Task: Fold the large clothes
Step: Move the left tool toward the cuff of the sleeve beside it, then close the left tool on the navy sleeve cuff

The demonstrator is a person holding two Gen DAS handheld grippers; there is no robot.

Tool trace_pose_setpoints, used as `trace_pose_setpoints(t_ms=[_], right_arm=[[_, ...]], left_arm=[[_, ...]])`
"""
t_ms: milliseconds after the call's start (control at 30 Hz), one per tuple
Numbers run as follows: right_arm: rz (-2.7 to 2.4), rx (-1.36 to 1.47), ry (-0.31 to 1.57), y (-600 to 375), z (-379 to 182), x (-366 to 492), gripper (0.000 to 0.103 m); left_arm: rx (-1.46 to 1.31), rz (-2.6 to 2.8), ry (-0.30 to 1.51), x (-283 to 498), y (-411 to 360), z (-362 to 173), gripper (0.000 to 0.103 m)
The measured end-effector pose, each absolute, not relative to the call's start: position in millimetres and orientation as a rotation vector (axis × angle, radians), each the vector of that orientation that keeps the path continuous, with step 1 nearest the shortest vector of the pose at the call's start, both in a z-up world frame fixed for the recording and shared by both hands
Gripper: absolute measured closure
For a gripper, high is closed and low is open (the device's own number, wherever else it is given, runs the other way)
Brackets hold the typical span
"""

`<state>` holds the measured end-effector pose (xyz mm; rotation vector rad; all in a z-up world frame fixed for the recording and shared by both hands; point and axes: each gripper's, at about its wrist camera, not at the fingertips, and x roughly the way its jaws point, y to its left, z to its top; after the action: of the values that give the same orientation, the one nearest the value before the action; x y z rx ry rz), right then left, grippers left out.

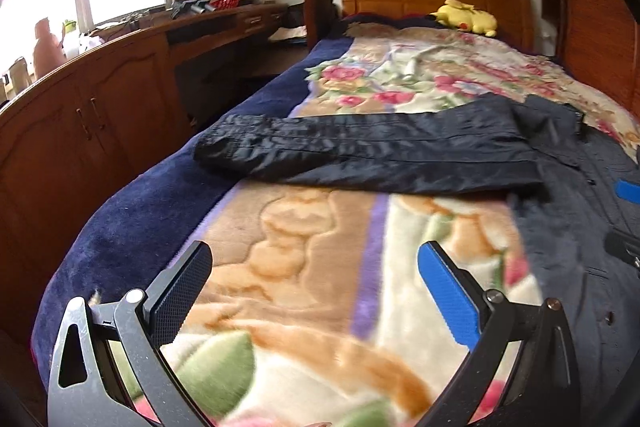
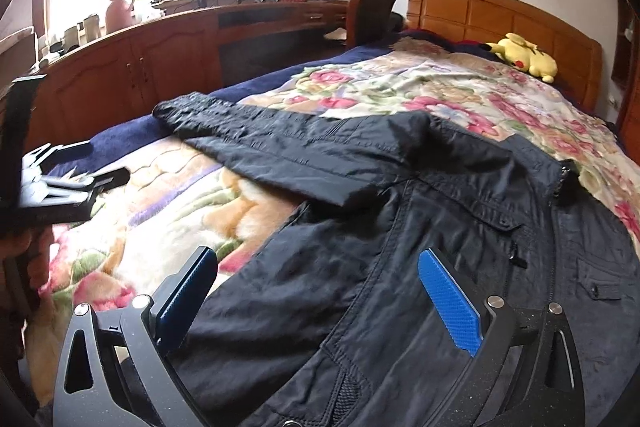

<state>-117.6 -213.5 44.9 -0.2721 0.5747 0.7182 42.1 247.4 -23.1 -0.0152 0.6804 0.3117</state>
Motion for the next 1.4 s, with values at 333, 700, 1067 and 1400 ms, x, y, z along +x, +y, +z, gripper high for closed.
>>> trace_pose_setpoints(t_ms=[333, 700, 1067, 1400], right_arm=[[0.744, -0.239, 0.568, -222, 38, -115, 0.002], [0.739, -0.228, 0.567, -223, 31, -113, 0.002], [0.742, -0.239, 0.581, -222, 24, -110, 0.002], [0.752, -0.241, 0.587, -222, 20, -109, 0.002]], left_arm=[[-0.066, 0.323, 0.729, 88, 304, -19, 0.0], [-0.141, 0.375, 0.752, 131, 370, -20, 0.015], [-0.281, 0.409, 0.792, 160, 409, -41, 0.018], [-0.264, 0.352, 0.836, 175, 404, -53, 0.075]])
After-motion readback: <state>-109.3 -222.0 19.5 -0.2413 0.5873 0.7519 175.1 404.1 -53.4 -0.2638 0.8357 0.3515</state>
